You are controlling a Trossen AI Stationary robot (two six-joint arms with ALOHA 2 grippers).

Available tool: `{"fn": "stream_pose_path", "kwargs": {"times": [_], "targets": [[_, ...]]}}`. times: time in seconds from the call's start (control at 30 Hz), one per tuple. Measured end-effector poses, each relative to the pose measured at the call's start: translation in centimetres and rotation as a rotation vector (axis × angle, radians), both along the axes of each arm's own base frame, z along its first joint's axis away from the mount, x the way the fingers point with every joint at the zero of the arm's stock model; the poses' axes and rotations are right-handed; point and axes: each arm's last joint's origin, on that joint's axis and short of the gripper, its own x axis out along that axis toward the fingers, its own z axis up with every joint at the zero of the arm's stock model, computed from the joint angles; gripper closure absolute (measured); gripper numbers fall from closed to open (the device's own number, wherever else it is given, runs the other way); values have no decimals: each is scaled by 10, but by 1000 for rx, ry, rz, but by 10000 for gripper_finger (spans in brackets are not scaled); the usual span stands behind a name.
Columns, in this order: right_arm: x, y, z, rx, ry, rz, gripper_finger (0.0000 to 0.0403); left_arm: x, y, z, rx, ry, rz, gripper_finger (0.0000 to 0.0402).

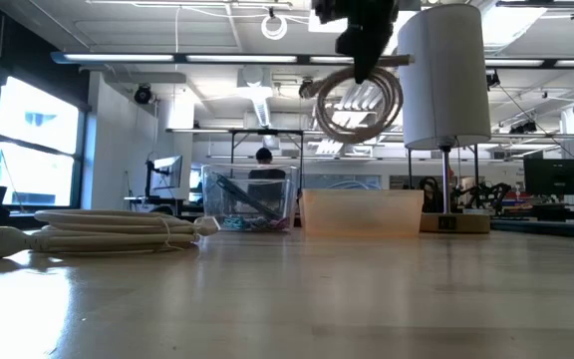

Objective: Pick & Place USB Port
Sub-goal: Put the top light brown hdmi cable into the orange bin, then put the light brown hdmi cable into the orange bin

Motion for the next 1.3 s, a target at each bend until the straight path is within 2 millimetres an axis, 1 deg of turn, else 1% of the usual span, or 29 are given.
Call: {"fn": "stream_pose_path", "kwargs": {"times": [0.07,0.2,0.27,0.33,0.4,0.5,0.57,0.63,0.73,0.87,0.93,1.0,1.07,1.13,1.2,1.3], "targets": [[5,-5,-10,12,53,-7,367,0,0,0,-9,-2,-8,247],[17,-8,-36,43,191,2,367,1,-2,-1,-44,-3,-48,247],[21,-9,-45,38,235,8,362,1,-2,-1,-71,-6,-66,247],[24,-11,-50,24,268,22,331,0,-3,-2,-94,4,-85,247],[26,-14,-52,15,277,27,288,0,-4,-4,-118,13,-91,247],[30,-19,-51,9,232,22,231,-1,-4,-6,-151,26,-96,247],[29,-22,-50,4,217,13,203,-2,-4,-7,-165,32,-93,247],[28,-25,-49,-10,221,4,180,-2,-4,-8,-179,40,-97,247],[27,-26,-48,-37,234,-2,158,-2,-5,-8,-193,40,-113,247],[28,-24,-47,-102,271,19,146,-2,-5,-9,-201,40,-124,247],[29,-19,-45,-165,295,35,145,0,-6,-12,-207,51,-129,247],[30,-11,-44,-230,321,60,144,1,-7,-19,-249,81,-156,247],[31,-2,-42,-278,347,93,144,0,-9,-28,-319,141,-187,247],[32,7,-38,-289,358,133,144,-2,-12,-39,-421,217,-207,247],[33,16,-30,-282,339,166,144,-4,-14,-53,-539,282,-189,247],[35,28,-12,-209,261,209,144,-4,-18,-75,-704,370,-126,247]]}}
